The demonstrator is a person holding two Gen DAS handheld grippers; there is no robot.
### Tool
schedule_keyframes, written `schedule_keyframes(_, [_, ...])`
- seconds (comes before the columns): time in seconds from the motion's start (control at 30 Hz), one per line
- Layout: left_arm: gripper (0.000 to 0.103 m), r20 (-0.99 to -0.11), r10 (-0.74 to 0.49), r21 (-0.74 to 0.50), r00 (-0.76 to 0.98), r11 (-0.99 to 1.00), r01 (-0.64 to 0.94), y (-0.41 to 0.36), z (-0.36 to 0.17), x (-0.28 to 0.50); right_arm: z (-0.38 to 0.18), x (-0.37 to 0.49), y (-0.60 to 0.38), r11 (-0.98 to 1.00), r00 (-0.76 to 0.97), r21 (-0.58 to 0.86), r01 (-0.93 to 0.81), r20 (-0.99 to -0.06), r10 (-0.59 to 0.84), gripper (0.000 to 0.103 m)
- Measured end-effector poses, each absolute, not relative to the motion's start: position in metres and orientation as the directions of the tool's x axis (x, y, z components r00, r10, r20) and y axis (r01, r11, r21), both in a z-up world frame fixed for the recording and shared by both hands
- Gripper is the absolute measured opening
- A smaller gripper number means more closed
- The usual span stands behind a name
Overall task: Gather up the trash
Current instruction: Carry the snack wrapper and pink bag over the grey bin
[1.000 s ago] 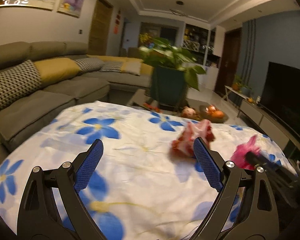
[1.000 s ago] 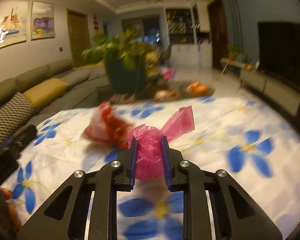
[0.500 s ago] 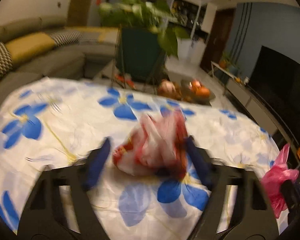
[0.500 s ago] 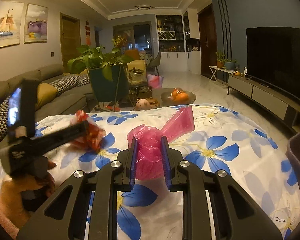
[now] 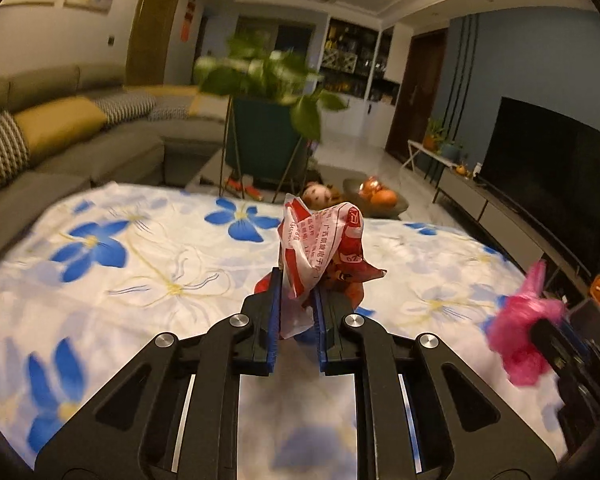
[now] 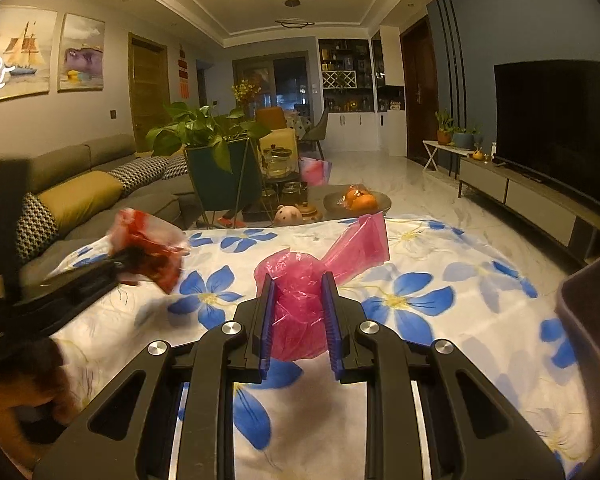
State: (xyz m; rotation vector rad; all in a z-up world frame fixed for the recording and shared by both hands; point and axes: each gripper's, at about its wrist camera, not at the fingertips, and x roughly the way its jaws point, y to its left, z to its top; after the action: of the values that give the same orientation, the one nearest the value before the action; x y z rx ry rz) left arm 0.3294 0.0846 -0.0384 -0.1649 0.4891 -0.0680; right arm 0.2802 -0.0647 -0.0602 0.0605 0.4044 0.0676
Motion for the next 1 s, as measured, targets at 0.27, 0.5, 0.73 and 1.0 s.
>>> schedule_keyframes(0.27, [0.014, -0.424, -0.077, -0.141, 0.902, 0.99, 0.018, 0.068, -0.021, 0.261, -0.042, 0.24, -0.083, 0.999, 0.93, 0.038, -0.027, -0.366, 0.039, 0.023])
schedule_keyframes(0.5, [0.014, -0.414, -0.1, -0.139, 0.905, 0.989, 0.046, 0.053, -0.013, 0.232, -0.03, 0.209, -0.106, 1.0, 0.941, 0.026, 0.004, -0.339, 0.005, 0.023])
schedule_keyframes(0.73, [0.014, -0.399, -0.157, -0.128, 0.903, 0.985, 0.114, 0.02, -0.004, 0.213, -0.023, 0.184, -0.135, 0.999, 0.948, 0.018, 0.049, -0.316, -0.041, 0.023])
schedule_keyframes(1.0, [0.014, -0.385, -0.263, -0.099, 0.885, 0.965, 0.244, -0.042, 0.001, 0.206, -0.021, 0.162, -0.18, 0.99, 0.944, 0.0, 0.143, -0.301, -0.136, 0.023])
